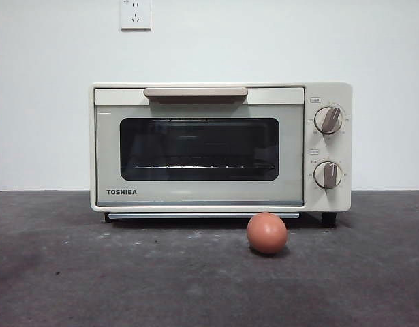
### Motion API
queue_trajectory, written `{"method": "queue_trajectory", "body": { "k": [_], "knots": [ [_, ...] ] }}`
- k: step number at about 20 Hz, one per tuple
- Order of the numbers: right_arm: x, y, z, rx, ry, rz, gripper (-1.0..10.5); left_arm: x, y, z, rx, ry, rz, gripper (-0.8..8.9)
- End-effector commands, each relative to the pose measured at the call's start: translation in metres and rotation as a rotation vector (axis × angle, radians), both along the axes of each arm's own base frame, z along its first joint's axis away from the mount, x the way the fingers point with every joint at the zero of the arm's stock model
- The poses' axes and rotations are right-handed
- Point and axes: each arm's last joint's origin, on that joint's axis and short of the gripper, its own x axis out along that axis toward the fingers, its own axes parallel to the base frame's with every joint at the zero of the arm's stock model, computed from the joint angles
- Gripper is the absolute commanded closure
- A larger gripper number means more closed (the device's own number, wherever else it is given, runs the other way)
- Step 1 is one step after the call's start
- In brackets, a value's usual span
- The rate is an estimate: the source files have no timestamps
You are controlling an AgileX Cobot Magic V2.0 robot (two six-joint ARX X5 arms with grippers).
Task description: Eggoven
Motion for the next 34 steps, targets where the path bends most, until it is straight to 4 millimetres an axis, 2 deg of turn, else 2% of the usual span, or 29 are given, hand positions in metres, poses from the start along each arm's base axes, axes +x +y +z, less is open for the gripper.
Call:
{"method": "queue_trajectory", "body": {
  "k": [1, 3, 6, 8, 16, 22, 28, 34],
  "knots": [
    [0.001, 0.001, 0.005, -0.008, -0.044, 0.025, 9.4, -0.001, 0.0, 0.006, 0.017, -0.041, -0.024, 8.06],
    [0.001, 0.001, 0.005, -0.007, -0.049, 0.023, 8.9, -0.001, 0.0, 0.006, 0.017, -0.039, -0.024, 8.06],
    [0.001, 0.001, 0.005, -0.003, -0.044, 0.019, 6.9, -0.001, 0.0, 0.006, 0.017, -0.039, -0.024, 8.06],
    [0.001, 0.001, 0.005, 0.003, -0.038, 0.014, 6.2, -0.001, 0.0, 0.006, 0.016, -0.039, -0.024, 8.06],
    [0.018, 0.005, 0.009, 0.061, -0.022, 0.002, 6.1, -0.001, 0.0, 0.006, 0.016, -0.039, -0.024, 8.06],
    [0.049, 0.02, 0.008, 0.097, 0.011, 0.025, 6.1, -0.001, 0.0, 0.006, 0.017, -0.04, -0.024, 8.06],
    [0.086, 0.05, -0.005, 0.036, 0.061, 0.019, 6.1, -0.001, 0.0, 0.006, 0.016, -0.039, -0.024, 8.06],
    [0.115, 0.092, -0.029, -0.053, 0.092, -0.001, 6.1, -0.001, 0.0, 0.006, 0.016, -0.039, -0.024, 8.06]
  ]
}}
